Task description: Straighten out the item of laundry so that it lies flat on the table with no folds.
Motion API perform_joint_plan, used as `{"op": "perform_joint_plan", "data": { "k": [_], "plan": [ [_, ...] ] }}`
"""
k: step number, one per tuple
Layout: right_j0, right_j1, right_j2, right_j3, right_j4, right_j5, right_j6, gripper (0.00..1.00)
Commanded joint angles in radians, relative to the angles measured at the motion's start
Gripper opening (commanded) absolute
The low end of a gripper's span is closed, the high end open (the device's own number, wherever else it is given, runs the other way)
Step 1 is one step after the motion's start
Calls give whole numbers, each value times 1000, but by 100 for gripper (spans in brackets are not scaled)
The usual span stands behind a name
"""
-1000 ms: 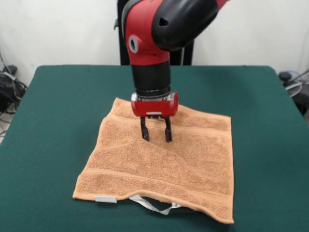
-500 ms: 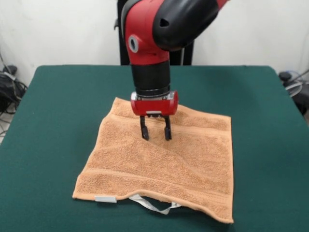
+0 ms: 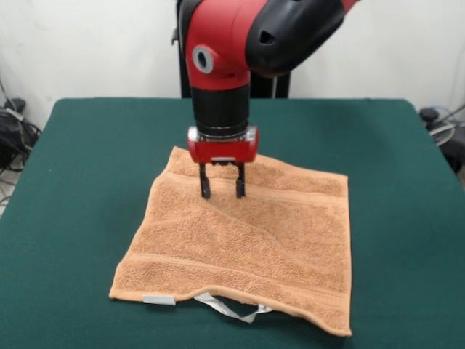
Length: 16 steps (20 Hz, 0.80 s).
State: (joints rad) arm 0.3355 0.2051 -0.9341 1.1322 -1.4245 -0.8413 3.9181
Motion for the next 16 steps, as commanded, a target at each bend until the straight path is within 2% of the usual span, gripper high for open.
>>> {"op": "perform_joint_plan", "data": {
  "k": [1,5,9,15,16],
  "plan": [
    [11,46,-1,-149,-102,-46,420,100],
    [3,55,-11,-179,-93,4,426,100],
    [-12,55,-5,-202,-45,74,395,100],
    [-46,-2,92,-161,100,208,180,100],
    [-48,-8,101,-153,110,208,173,100]
  ]
}}
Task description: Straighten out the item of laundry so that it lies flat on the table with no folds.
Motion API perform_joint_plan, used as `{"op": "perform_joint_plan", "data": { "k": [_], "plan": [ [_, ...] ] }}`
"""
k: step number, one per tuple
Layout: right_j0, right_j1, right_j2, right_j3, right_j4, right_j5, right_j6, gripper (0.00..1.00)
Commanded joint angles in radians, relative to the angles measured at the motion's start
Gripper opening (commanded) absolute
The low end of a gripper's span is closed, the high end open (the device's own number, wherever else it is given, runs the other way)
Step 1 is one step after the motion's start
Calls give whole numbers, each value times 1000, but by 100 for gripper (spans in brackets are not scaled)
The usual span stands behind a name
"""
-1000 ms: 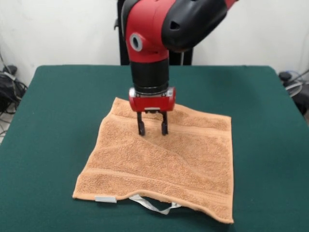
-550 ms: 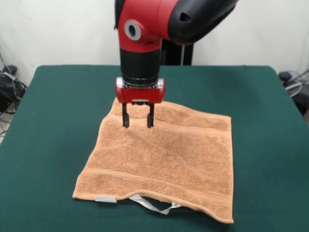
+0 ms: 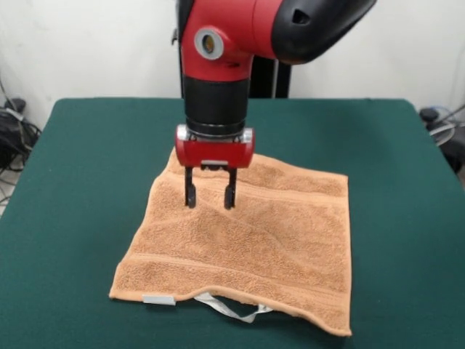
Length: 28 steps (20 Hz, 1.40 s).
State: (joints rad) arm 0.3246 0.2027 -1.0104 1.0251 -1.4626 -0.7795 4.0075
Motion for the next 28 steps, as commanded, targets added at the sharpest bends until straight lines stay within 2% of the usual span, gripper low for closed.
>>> {"op": "perform_joint_plan", "data": {
  "k": [1,5,9,11,15,18,20,21,25,28],
  "plan": [
    [-43,-15,191,-39,171,166,45,100],
    [-62,-25,231,-24,226,197,-43,100],
    [-110,-46,298,5,380,252,-273,100],
    [-125,-44,309,7,434,257,-349,100],
    [-128,-23,300,-14,460,265,-361,100],
    [-107,11,279,-46,381,254,-252,100],
    [-78,59,239,-87,256,200,-80,100],
    [-71,74,229,-99,226,184,-39,100],
    [-40,126,181,-153,31,-1,236,100],
    [-40,142,177,-184,-66,-126,367,100]
  ]
}}
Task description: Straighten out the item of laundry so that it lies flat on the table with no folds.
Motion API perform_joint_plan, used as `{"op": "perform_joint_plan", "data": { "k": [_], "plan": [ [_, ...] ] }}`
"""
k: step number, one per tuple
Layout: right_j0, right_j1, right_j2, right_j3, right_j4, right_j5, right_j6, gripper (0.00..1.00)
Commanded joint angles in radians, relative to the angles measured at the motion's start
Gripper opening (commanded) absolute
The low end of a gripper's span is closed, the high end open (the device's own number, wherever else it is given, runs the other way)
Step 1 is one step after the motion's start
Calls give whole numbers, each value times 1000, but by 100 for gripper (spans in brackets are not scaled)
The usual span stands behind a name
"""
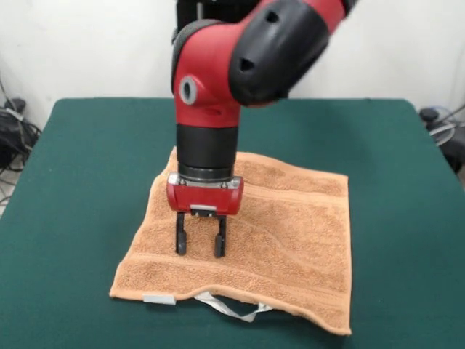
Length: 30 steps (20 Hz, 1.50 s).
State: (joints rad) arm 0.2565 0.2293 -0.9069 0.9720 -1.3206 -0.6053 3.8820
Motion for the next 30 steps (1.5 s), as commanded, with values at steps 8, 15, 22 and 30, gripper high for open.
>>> {"op": "perform_joint_plan", "data": {
  "k": [8,15,22,30],
  "plan": [
    [22,116,98,-130,-305,-511,609,100],
    [25,110,113,-108,-289,-517,594,100],
    [40,77,95,-55,-211,-278,369,100],
    [62,-45,24,55,-177,76,35,100]
  ]
}}
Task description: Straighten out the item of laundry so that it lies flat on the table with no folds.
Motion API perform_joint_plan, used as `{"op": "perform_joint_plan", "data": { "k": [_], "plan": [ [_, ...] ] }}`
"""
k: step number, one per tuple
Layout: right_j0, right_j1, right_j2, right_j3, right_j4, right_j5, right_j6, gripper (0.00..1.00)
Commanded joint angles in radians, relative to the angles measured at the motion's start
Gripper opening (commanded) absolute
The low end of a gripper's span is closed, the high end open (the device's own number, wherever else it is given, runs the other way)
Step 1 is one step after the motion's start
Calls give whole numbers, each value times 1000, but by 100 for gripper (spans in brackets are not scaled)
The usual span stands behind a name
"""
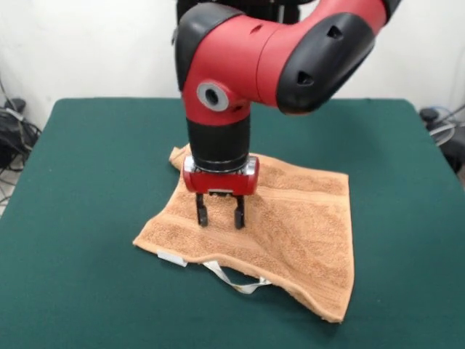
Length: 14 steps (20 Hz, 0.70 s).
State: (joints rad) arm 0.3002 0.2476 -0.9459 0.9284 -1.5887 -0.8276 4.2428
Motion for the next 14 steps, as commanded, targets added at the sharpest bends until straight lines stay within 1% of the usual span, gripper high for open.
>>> {"op": "perform_joint_plan", "data": {
  "k": [1,2,4,7,8,11,14],
  "plan": [
    [15,-76,66,111,97,338,-354,100],
    [10,-72,66,107,92,359,-361,100],
    [5,-72,68,108,75,363,-355,100],
    [0,-64,81,104,49,348,-323,100],
    [1,-54,82,99,37,331,-294,100],
    [9,-23,60,79,-32,199,-164,100],
    [6,-31,69,61,-62,136,-150,100]
  ]
}}
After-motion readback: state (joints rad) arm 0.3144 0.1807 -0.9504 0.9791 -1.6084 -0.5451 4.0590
